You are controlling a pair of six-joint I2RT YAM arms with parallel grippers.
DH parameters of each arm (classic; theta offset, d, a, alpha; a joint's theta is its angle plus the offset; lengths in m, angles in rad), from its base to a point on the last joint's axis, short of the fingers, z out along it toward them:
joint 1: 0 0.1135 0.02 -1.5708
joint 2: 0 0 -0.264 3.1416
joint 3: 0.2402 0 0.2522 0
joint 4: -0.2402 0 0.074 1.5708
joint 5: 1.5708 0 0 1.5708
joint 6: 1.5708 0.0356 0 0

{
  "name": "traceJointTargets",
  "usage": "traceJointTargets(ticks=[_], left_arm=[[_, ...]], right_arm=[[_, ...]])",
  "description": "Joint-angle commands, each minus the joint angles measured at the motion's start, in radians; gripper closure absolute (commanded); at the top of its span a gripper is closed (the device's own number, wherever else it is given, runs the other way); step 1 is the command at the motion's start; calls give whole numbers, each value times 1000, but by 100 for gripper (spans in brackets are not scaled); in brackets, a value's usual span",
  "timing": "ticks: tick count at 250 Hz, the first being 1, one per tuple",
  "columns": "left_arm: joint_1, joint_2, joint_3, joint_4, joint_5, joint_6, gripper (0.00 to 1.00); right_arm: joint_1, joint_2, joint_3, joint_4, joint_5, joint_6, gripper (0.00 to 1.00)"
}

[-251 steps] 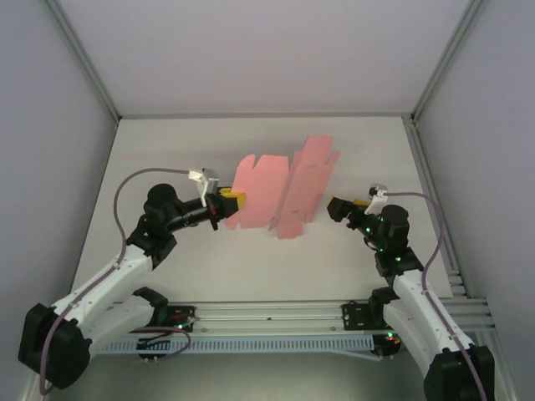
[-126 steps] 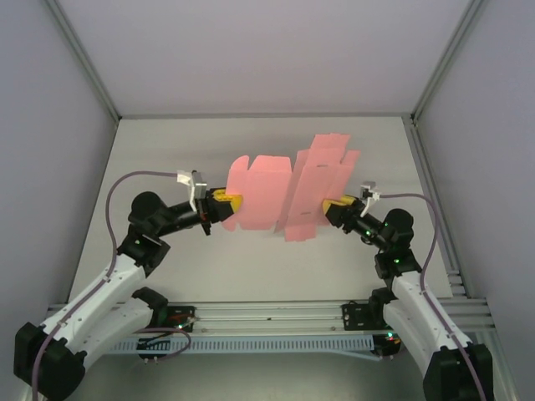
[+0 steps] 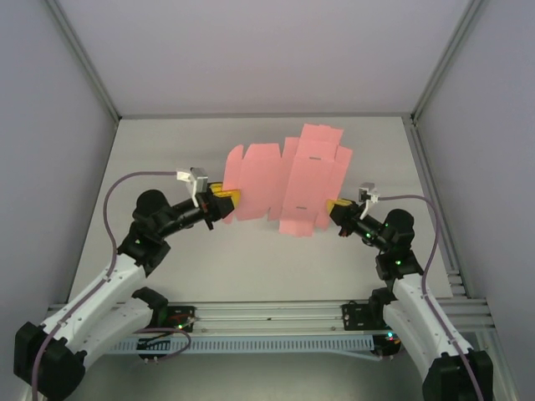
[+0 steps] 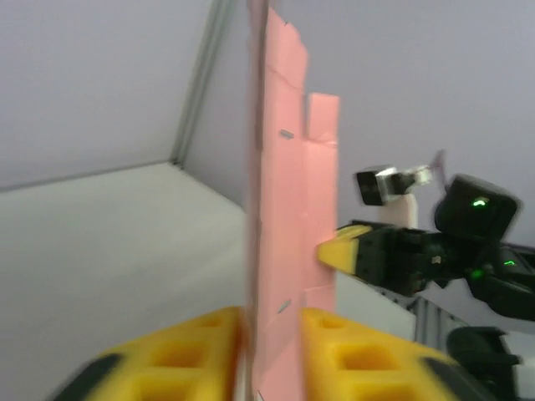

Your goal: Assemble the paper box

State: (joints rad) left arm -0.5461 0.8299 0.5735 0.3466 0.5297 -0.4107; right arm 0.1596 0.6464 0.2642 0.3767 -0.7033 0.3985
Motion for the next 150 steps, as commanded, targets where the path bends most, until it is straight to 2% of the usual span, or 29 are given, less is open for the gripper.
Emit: traceJointTargets(ticks=[1,24,54,80,102,127,150], left_arm=[[-5,25,46,-197,-226,-7,45],[-6,36,58,-321,-417,-27,1],[-6,65,98,-488,-629,-59,0],[-6,98,136,-561,-697,-51,0],[-4,123,171,-577,-699,-38,0],[-6,145,187,-564,-677,-42,0],[-6,159,190,-551,-657,-31,0]], right_arm=[[7,-11,68,-118,27,-98,100],[18,10,95,-233,45,-150,100],[40,66,96,-303,86,-149,100],[68,129,94,-262,104,-142,100],[130,200,174,-367,287,-188,100],[223,301,300,-518,494,-317,100],[284,385,373,-566,670,-416,100]])
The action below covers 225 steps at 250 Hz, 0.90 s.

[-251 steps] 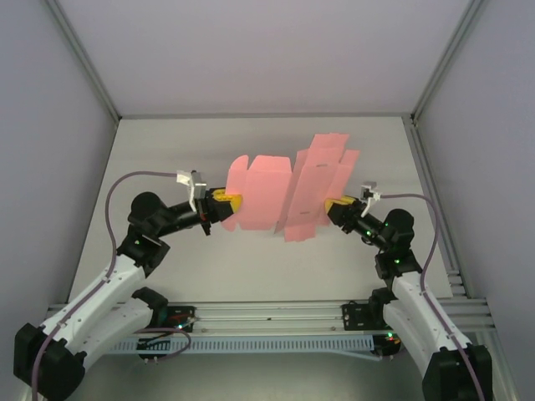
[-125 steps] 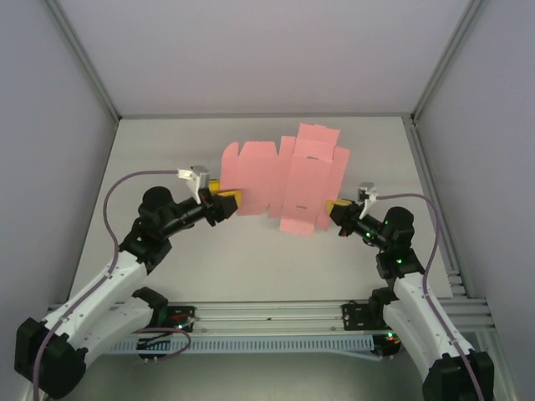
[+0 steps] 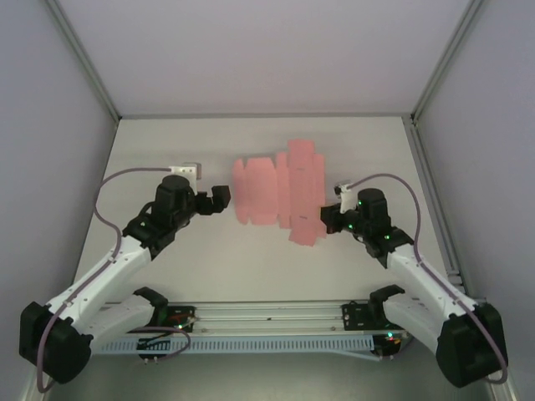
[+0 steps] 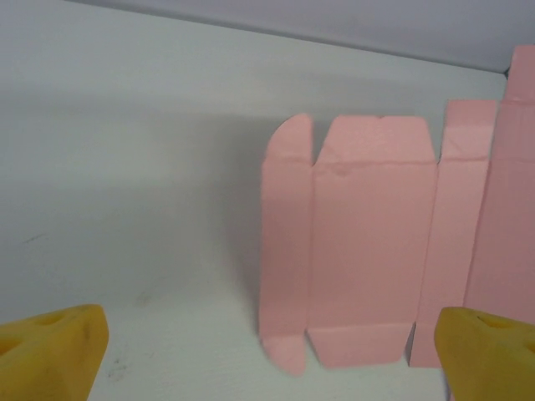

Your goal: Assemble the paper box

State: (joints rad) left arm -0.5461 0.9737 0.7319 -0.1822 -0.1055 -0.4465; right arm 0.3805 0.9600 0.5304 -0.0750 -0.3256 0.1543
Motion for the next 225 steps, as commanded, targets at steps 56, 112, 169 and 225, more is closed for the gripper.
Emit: traceJointTargets(ticks=[56,112,169,225], left_arm=[[-5,31,41,-25,16,8,0],[-5,40,50,-33,55,22,0],[-5,25,51,-39,64,3,0],[17,76,96,-47,72,-21,0]], right_arm=[[192,181,199,-23,558,-513,100],[304,262,248,104,670,-894,100],[429,387,276,202,874,-1212,100],[504,446,215,401,937,-1351,100]])
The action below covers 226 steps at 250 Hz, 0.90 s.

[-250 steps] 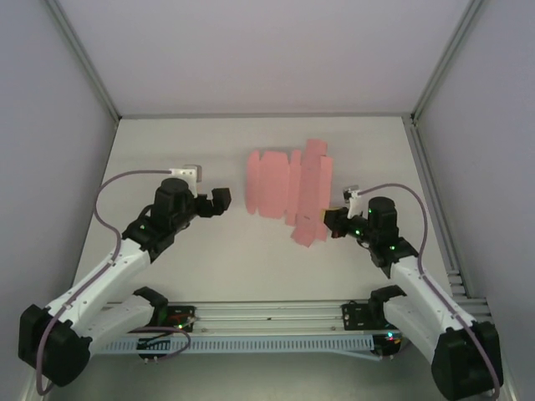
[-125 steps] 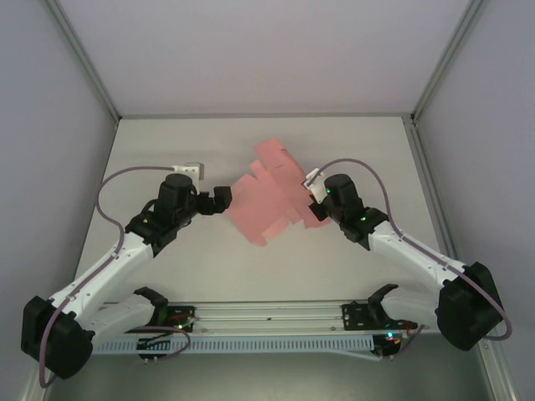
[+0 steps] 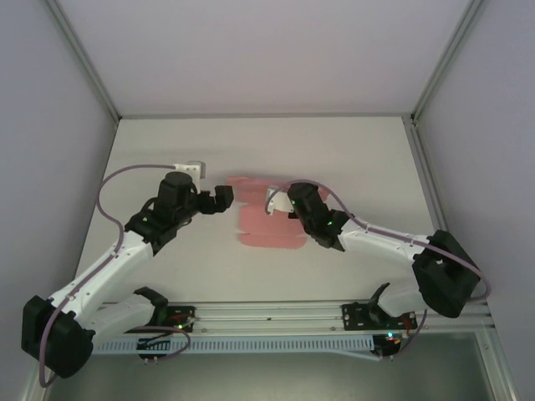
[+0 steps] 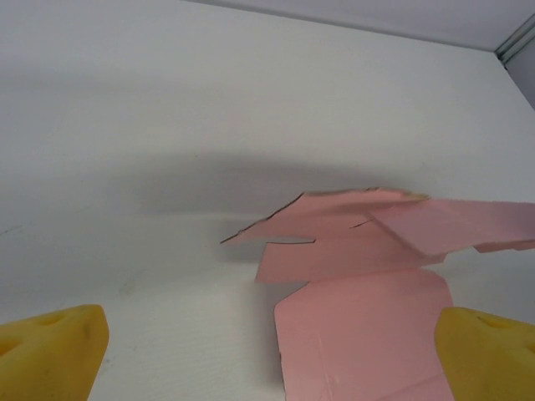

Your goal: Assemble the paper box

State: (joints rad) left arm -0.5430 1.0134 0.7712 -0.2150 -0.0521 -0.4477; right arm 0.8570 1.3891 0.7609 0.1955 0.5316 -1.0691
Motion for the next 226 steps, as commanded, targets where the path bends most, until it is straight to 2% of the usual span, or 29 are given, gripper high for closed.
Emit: traceJointTargets(ticks=[1,100,150,226], left_arm=[[14,39,57,-14,20,-19,0],[70,224,95,63,85,6,0],[70,293,89,114,160,52,0],[33,335,64,127,168,61,0]], right_arm=[[29,18,-14,130,78,-128,100],[30,80,15,93,11,-62,100],[33,85,30,67,-3,-20,100],[33,82,80,-18,-41,80,100]])
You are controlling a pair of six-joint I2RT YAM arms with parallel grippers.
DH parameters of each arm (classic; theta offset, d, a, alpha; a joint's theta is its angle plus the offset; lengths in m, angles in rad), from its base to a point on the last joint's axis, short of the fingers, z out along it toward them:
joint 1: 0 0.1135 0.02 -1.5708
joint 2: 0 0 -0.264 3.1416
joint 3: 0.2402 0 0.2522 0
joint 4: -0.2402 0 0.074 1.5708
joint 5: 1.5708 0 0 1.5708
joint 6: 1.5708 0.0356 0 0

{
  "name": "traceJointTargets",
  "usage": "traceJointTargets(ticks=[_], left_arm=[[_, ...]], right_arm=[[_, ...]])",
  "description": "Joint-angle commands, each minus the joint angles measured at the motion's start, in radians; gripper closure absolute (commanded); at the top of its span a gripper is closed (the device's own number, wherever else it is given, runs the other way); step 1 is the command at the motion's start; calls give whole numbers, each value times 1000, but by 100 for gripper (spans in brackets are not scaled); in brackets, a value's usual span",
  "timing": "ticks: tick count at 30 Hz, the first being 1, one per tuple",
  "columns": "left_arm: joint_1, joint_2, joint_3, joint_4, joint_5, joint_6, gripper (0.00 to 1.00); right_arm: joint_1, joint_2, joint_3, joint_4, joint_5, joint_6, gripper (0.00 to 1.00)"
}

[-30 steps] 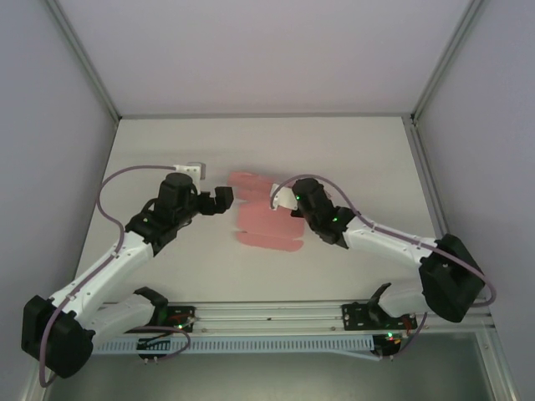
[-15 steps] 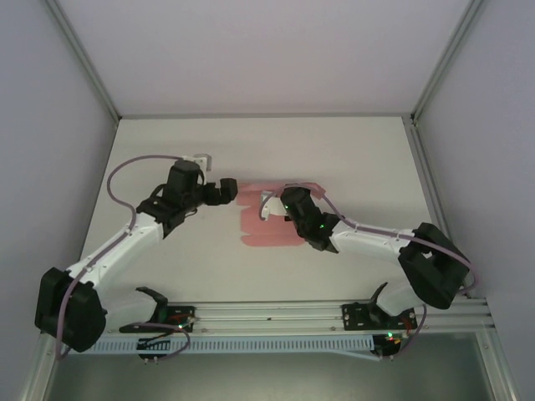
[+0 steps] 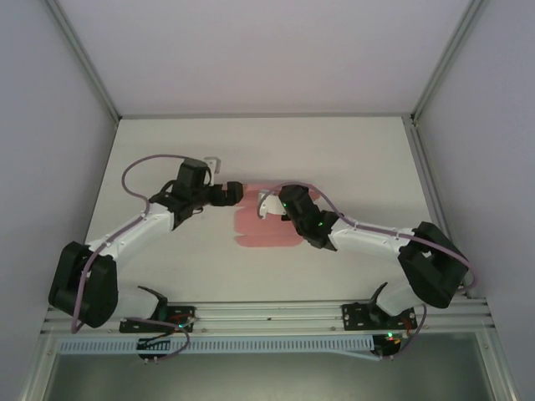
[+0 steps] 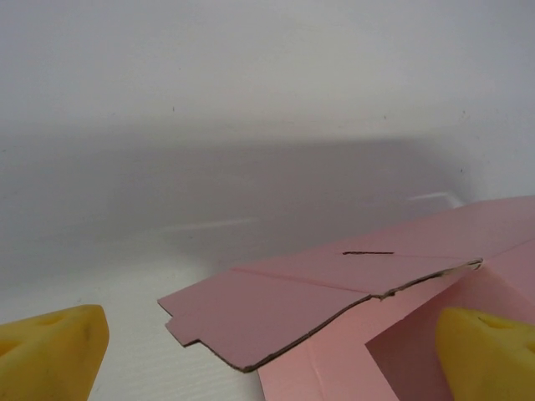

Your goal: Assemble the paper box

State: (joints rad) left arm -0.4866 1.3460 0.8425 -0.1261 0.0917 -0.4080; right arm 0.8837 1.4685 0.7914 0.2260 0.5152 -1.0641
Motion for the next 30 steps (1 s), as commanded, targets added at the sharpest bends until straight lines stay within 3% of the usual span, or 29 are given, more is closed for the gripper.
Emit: traceJointTargets(ticks=[1,9,16,19,26,30], left_arm=[[-24,3,-7,40,24,21,0],[-87,0,-15,149,-17,-60,0],[-156,-4,2,185,-187,-198,0],[-167,-28,-5,194,-189,-212,0],[-155,-179,-23,37,-176,-123,0],[-121,-308,-68,-30,-163,-80,0]], right_arm=[[6,3,49,-49,-25,76,100],[7,-19,79,-140,-112,163,100],[6,-75,87,-206,-254,233,100],[3,-95,109,-265,-318,267,100],[-15,-97,148,-300,-129,261,100],[-57,-108,205,-399,-202,300,100]])
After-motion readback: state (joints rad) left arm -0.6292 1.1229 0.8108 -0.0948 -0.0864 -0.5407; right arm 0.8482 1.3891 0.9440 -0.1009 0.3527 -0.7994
